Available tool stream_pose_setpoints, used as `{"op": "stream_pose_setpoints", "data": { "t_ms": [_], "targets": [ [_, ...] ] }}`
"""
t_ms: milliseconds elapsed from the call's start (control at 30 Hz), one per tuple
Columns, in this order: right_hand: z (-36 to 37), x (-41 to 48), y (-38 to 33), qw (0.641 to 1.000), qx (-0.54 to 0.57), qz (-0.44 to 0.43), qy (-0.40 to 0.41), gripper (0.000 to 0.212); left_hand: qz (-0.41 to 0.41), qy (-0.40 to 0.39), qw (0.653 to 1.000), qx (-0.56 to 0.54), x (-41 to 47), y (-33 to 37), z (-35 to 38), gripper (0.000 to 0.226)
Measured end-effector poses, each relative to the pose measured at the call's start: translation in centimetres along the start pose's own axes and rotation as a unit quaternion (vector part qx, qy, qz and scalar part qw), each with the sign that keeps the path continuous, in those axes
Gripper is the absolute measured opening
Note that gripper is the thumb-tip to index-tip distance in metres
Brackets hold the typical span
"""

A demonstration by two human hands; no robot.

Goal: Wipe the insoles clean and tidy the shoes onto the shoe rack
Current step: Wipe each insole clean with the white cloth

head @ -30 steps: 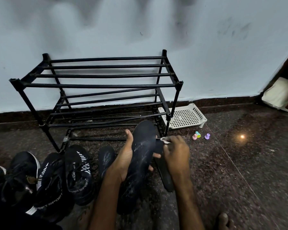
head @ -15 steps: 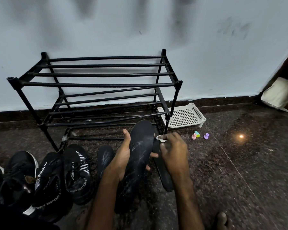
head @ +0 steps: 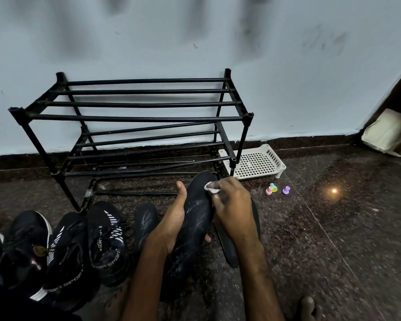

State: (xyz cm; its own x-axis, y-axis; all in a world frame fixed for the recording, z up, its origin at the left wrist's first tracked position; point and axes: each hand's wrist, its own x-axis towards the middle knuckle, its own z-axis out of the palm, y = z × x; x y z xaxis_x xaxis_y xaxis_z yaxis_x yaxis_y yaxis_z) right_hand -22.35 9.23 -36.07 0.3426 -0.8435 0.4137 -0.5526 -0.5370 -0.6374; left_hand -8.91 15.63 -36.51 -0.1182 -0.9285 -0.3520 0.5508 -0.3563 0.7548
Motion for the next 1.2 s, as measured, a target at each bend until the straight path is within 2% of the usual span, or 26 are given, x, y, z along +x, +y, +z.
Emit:
{"op": "stream_pose_setpoints", "data": {
  "t_ms": [67, 100, 167, 300, 367, 467, 500, 633, 667, 767, 833, 1000, 1067, 1133, 1167, 1200],
  "targets": [
    [-0.6, -0.2, 0.3, 0.995, 0.027, 0.02, -0.099, 0.019, 0.0, -0.012, 1.0, -0.012, -0.1, 0.0, 0.0, 0.086],
    [-0.8, -0.2, 0.5, 0.992, 0.026, 0.027, -0.12, 0.018, -0.002, -0.017, 1.0, -0.016, -0.1, 0.0, 0.0, 0.087],
    [-1.0, 0.0, 0.5, 0.996, 0.002, 0.028, -0.083, 0.019, -0.003, -0.025, 1.0, -0.017, -0.1, -0.1, 0.0, 0.087],
    [-1.1, 1.9, -0.8, 0.998, -0.033, 0.02, 0.05, 0.022, -0.029, -0.061, 0.998, 0.016, 0.1, -0.4, 0.1, 0.087],
    [-1.1, 2.4, -1.5, 0.999, -0.031, 0.003, 0.041, 0.024, -0.036, -0.068, 0.997, 0.019, 0.1, -0.4, -0.2, 0.086],
    [-0.9, 2.2, -2.0, 0.998, 0.004, -0.037, -0.054, 0.025, -0.031, -0.061, 0.998, 0.011, 0.2, -0.3, -0.2, 0.084],
    [-0.8, 2.1, -1.8, 0.997, 0.005, -0.041, -0.061, 0.024, -0.027, -0.058, 0.998, 0.009, 0.3, -0.4, -0.3, 0.084],
    [-1.0, 1.8, 0.0, 0.999, -0.017, 0.023, 0.028, 0.019, -0.017, -0.061, 0.998, -0.001, 0.6, -0.4, -0.4, 0.089],
    [-1.2, 1.7, 0.4, 1.0, -0.009, 0.025, 0.012, 0.018, -0.013, -0.058, 0.998, -0.002, 0.6, -0.5, -0.5, 0.088],
    [-1.9, 1.1, 1.2, 0.991, 0.009, 0.024, -0.133, 0.015, -0.003, -0.052, 0.999, -0.002, 0.7, -0.4, -0.5, 0.088],
    [-2.3, 1.1, 1.6, 0.985, -0.006, 0.031, -0.167, 0.013, 0.0, -0.051, 0.999, 0.0, 0.7, -0.4, -0.3, 0.088],
    [-1.6, 1.9, 0.7, 1.0, -0.022, 0.011, 0.0, 0.018, -0.004, -0.048, 0.999, 0.012, 0.5, -0.2, 0.4, 0.086],
    [-1.8, 1.7, 0.7, 0.999, 0.001, 0.009, -0.037, 0.017, 0.004, -0.047, 0.999, -0.002, 0.6, -0.2, 0.3, 0.087],
    [-2.3, 1.1, 1.1, 0.989, 0.007, 0.031, -0.141, 0.012, 0.013, -0.051, 0.998, -0.016, 0.6, -0.1, 0.1, 0.088],
    [-2.4, 0.9, 1.3, 0.985, 0.002, 0.036, -0.168, 0.011, 0.015, -0.052, 0.998, -0.02, 0.6, 0.0, 0.0, 0.089],
    [-2.4, 0.9, 1.5, 0.987, -0.003, 0.034, -0.156, 0.012, 0.014, -0.053, 0.998, -0.021, 0.6, -0.1, -0.1, 0.09]
  ]
}}
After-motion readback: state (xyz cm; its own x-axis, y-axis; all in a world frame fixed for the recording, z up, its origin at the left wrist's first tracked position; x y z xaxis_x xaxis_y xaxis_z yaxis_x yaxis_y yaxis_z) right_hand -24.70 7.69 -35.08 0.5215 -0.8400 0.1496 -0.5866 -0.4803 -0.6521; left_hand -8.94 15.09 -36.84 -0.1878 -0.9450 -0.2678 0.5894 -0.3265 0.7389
